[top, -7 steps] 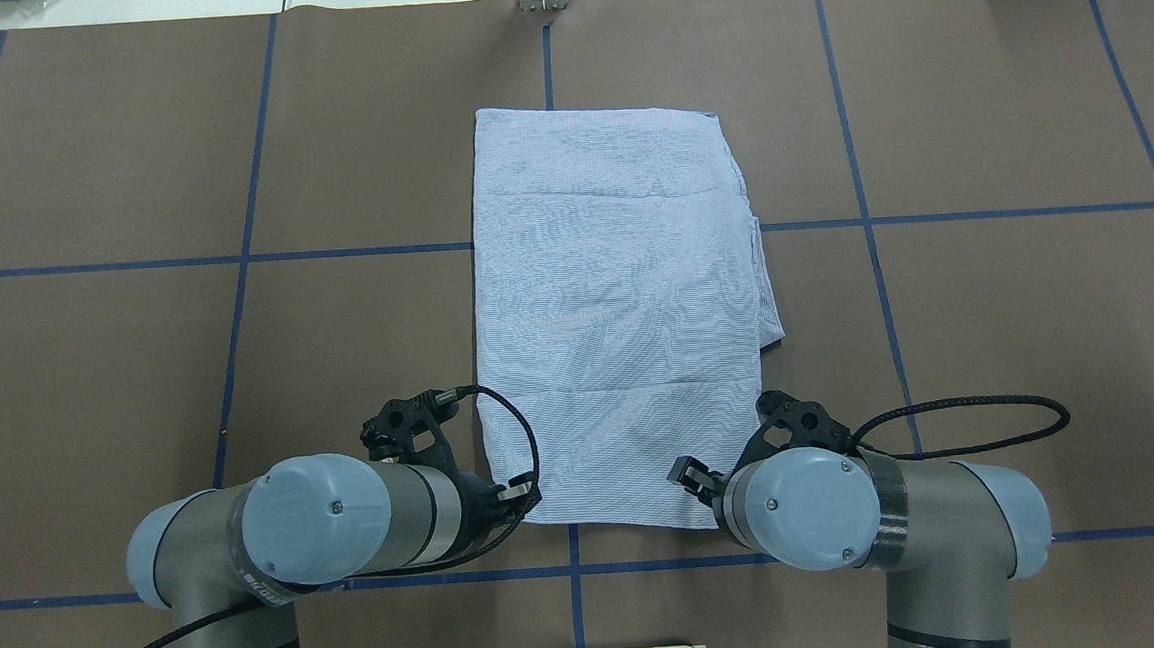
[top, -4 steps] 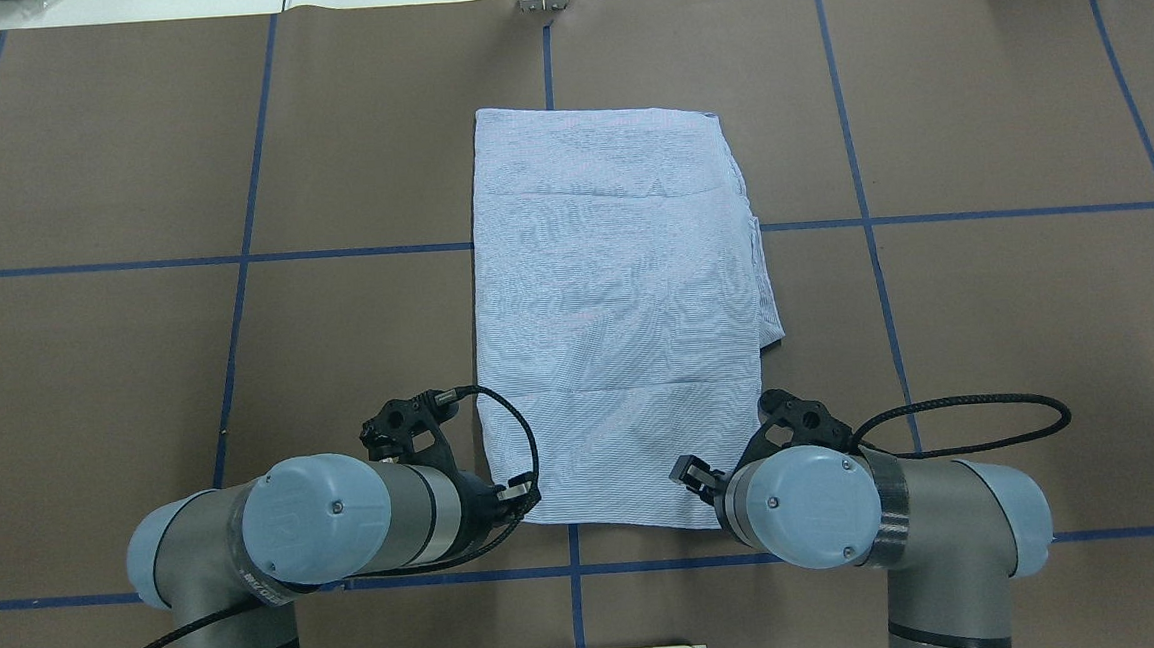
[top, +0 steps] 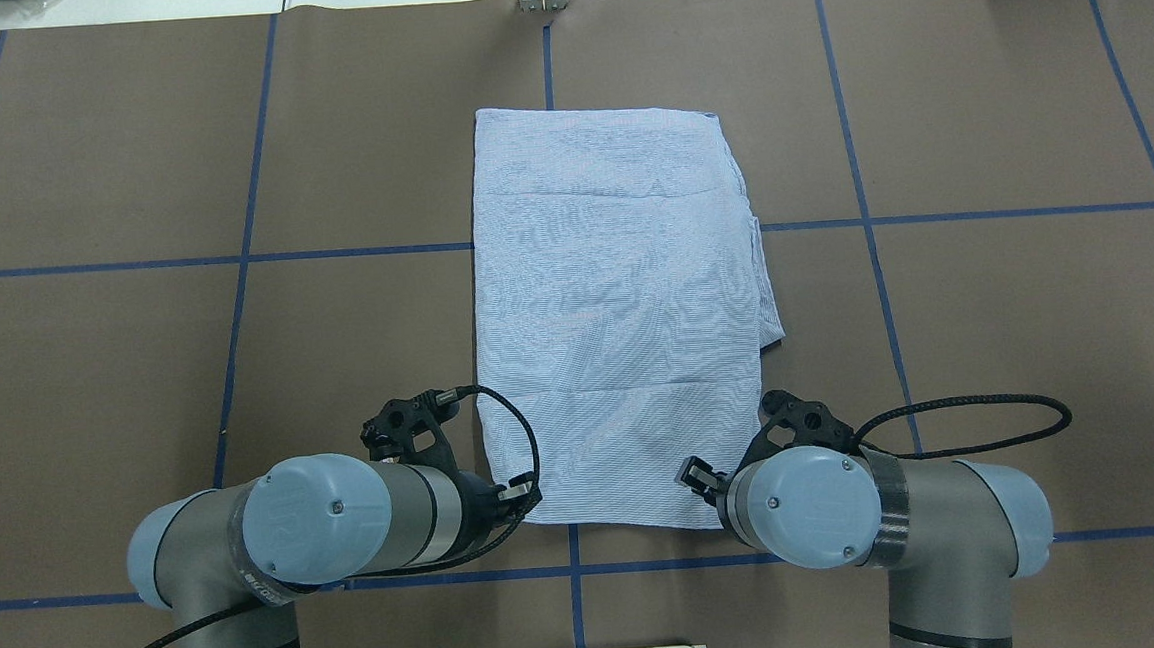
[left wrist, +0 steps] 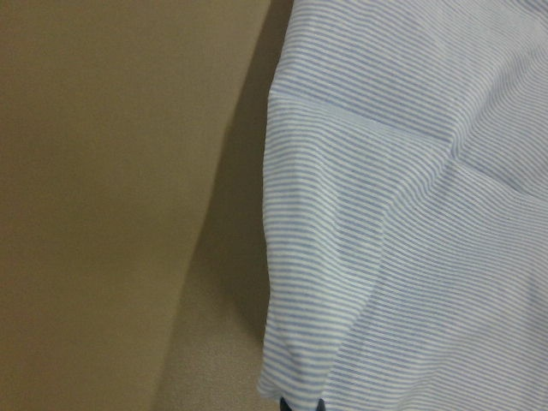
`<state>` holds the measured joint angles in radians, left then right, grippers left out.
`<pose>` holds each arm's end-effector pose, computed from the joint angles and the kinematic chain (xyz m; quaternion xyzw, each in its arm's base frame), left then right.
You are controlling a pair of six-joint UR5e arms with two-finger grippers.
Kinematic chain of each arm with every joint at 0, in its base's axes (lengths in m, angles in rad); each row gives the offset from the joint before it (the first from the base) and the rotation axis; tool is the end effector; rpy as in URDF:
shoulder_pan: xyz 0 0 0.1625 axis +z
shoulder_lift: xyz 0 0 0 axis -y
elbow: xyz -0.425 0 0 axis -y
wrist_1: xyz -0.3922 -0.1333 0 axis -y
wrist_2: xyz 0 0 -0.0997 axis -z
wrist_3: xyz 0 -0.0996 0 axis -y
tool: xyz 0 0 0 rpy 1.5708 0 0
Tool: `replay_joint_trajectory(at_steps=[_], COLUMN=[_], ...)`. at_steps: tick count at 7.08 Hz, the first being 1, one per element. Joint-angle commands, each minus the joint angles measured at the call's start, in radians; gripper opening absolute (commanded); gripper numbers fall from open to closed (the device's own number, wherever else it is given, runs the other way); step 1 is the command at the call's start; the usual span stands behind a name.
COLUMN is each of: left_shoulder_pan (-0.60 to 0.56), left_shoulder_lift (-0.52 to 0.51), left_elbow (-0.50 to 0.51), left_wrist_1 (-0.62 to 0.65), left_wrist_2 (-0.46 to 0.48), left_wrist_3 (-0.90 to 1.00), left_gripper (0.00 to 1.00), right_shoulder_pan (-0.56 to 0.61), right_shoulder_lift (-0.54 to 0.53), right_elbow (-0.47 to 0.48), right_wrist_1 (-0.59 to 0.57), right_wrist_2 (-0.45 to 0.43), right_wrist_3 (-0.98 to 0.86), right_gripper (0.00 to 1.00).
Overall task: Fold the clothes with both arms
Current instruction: 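Pinch the shirt's near corners with both grippers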
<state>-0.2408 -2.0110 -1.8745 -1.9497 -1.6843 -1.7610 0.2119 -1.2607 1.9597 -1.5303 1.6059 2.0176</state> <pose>0.5556 -0.2621 0.2344 -0.0346 0.5326 -0.1512 0.8321 -0.5306 -0.2469 0.3212 -0.0586 -0.3569 0.2955 0.8842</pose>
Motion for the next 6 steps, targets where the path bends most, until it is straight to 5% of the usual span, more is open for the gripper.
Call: replay_joint_trajectory(at_steps=[1,6], left_shoulder_pan=[0.0,0.0], left_shoulder_lift=[0.0,-0.002], left_elbow=[0.0,0.0], left_wrist_1=[0.0,0.0], left_wrist_2=[-0.002,0.0], left_wrist_3=[0.0,-0.002], left_gripper=[0.0,0.0], right_shoulder_pan=[0.0,0.0], right_shoulder_lift=[0.001,0.001], right_elbow=[-0.002,-0.009], right_wrist_1=[-0.007,-0.007], right_wrist_2=[0.0,0.008], right_wrist_3=[0.0,-0.008], right_gripper=[0.78,0.83])
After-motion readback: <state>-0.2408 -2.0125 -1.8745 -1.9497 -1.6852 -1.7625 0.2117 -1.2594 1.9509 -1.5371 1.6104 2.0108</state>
